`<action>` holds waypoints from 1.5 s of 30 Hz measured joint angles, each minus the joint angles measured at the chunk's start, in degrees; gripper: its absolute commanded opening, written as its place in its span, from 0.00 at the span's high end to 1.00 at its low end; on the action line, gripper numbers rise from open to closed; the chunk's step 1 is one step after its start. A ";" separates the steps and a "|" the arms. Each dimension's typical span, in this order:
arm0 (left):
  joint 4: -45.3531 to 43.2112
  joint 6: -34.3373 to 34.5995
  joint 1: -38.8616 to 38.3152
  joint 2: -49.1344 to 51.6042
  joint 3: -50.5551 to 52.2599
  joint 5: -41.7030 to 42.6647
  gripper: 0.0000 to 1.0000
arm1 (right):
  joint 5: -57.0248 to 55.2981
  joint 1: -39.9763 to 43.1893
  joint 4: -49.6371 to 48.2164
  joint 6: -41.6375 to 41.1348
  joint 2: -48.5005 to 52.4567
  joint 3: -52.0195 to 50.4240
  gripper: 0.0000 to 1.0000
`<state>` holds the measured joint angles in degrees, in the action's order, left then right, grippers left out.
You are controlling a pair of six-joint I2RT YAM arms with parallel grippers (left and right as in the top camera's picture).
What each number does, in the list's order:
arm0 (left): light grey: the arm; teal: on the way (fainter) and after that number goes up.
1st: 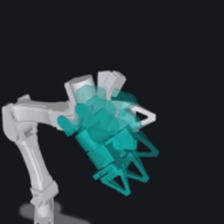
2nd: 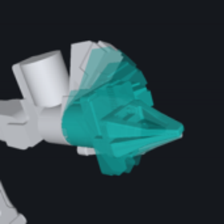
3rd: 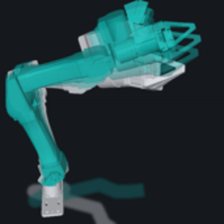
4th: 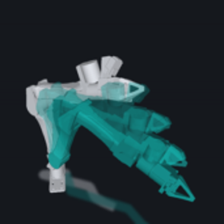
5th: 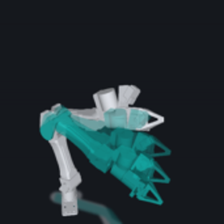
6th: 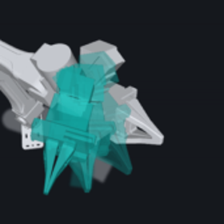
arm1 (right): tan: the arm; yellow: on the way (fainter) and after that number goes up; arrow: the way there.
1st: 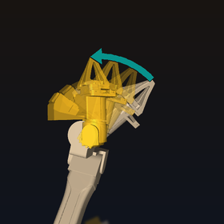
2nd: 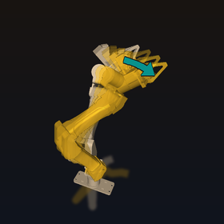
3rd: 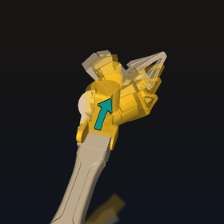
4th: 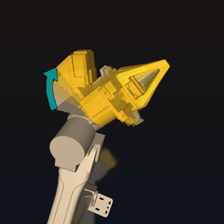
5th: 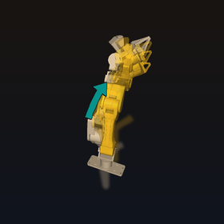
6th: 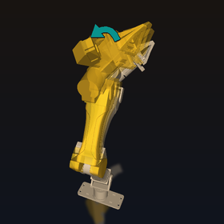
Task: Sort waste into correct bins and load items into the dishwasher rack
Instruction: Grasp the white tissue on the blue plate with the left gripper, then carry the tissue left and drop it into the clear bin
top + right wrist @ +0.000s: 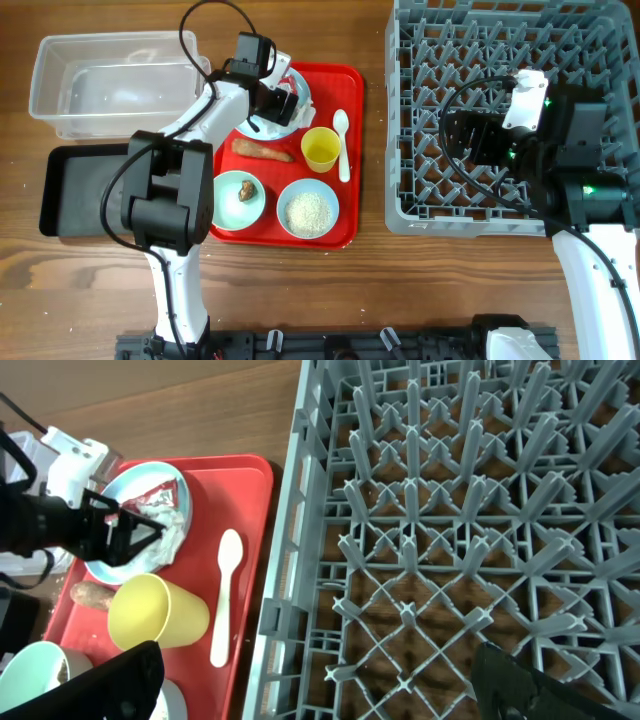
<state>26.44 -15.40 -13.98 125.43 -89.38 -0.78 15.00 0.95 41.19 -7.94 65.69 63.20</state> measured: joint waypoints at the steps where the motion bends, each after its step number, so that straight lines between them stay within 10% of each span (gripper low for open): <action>1: -0.02 0.02 0.00 0.17 -0.11 -0.02 0.16 | 0.00 0.00 0.02 0.00 0.00 0.00 0.00; 3: 0.07 0.11 0.00 0.24 -0.24 0.00 0.66 | 0.00 0.00 0.04 0.00 0.00 0.00 0.00; 7: 0.66 -0.26 -0.24 0.39 -0.26 0.17 0.94 | 0.00 0.00 0.04 0.00 0.00 0.00 0.00; 45: 14.78 30.36 0.57 -23.04 -0.24 3.61 0.96 | 0.00 0.00 0.94 -0.44 0.00 0.02 0.00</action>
<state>41.21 14.96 -13.41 102.39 -89.62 2.83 15.00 0.95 42.13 -8.38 65.69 63.22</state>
